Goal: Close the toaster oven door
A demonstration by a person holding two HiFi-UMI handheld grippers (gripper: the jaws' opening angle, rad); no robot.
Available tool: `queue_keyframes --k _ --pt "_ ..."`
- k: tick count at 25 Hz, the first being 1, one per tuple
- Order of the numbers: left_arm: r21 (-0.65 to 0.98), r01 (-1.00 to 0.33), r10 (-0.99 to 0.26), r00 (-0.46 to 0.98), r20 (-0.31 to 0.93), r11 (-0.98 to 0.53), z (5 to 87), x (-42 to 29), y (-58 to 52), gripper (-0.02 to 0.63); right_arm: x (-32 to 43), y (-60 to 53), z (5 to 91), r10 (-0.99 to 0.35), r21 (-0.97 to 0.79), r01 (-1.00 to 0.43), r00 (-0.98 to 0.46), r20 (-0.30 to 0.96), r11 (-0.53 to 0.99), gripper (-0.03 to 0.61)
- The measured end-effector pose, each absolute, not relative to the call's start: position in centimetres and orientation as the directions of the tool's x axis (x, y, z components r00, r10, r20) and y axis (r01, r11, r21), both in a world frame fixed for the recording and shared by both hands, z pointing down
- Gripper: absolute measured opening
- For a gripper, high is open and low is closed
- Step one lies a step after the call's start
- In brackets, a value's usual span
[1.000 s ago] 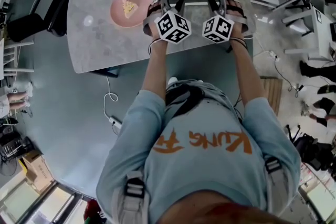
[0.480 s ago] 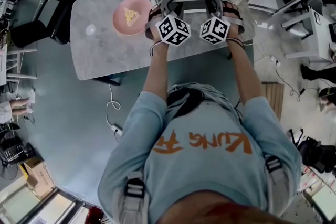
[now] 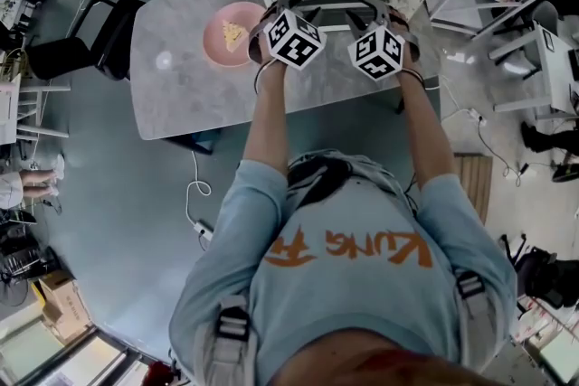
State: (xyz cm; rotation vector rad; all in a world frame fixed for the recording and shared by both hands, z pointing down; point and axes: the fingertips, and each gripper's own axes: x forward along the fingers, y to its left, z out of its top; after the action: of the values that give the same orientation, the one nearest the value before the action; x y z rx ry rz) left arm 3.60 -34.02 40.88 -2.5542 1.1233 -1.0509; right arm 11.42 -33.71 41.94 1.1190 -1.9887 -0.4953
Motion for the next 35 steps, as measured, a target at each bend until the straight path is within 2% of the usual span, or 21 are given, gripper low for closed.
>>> queue_keyframes --k 3,6,9,12,13,14,15,17,20,28,35 --pt "-0.351 -0.657 -0.740 0.531 0.413 -0.667 36.5 3.6 -34.2 0.153 10.7 -33.9 38.3 -0.852 0.504 -0.688 -0.389 0.351 0.522 0.143" --pt "-0.172 -0.774 -0.788 0.566 0.240 -0.609 31.9 2.8 -34.4 0.153 10.1 -34.3 34.1 -0.866 0.430 -0.752 -0.431 0.254 0.500 0.086" --pt "0.008 -0.846 -0.839 0.530 0.121 -0.533 29.2 0.8 -34.3 0.152 9.2 -34.0 31.0 -0.871 0.426 -0.762 -0.458 0.177 0.488 0.029" --pt "0.092 -0.894 -0.896 0.443 0.026 -0.439 27.2 -1.7 -33.9 0.146 9.6 -33.8 28.4 -0.895 0.332 -0.834 -0.436 0.092 0.441 -0.002" --pt "0.105 -0.910 -0.915 0.403 -0.007 -0.401 26.6 -2.5 -33.6 0.109 10.1 -33.7 27.8 -0.909 0.276 -0.868 -0.412 0.066 0.413 -0.002" --pt "0.115 -0.923 -0.930 0.365 -0.038 -0.367 26.2 -3.2 -33.3 0.016 10.8 -33.7 27.3 -0.924 0.216 -0.900 -0.380 0.043 0.380 -0.003" --pt "0.122 -0.930 -0.938 0.342 -0.061 -0.347 26.0 -3.6 -32.9 0.002 11.7 -33.5 27.0 -0.939 0.159 -0.926 -0.344 0.022 0.343 -0.003" --pt "0.125 -0.932 -0.939 0.334 -0.078 -0.341 26.1 -3.4 -32.2 0.002 13.4 -33.0 26.4 -0.958 0.084 -0.955 -0.287 -0.017 0.284 -0.003" --pt "0.114 -0.932 -0.939 0.337 -0.068 -0.343 26.9 -2.6 -31.6 0.002 15.0 -32.2 26.5 -0.961 0.055 -0.961 -0.273 -0.039 0.271 -0.005" --pt "0.087 -0.938 -0.941 0.332 -0.057 -0.336 27.7 -1.9 -31.3 0.002 15.4 -31.6 28.5 -0.959 0.051 -0.957 -0.284 0.013 0.284 -0.005" --pt "0.074 -0.948 -0.951 0.306 -0.049 -0.309 28.0 -2.0 -31.2 0.002 16.4 -31.4 28.7 -0.961 0.050 -0.959 -0.277 0.008 0.277 -0.005"
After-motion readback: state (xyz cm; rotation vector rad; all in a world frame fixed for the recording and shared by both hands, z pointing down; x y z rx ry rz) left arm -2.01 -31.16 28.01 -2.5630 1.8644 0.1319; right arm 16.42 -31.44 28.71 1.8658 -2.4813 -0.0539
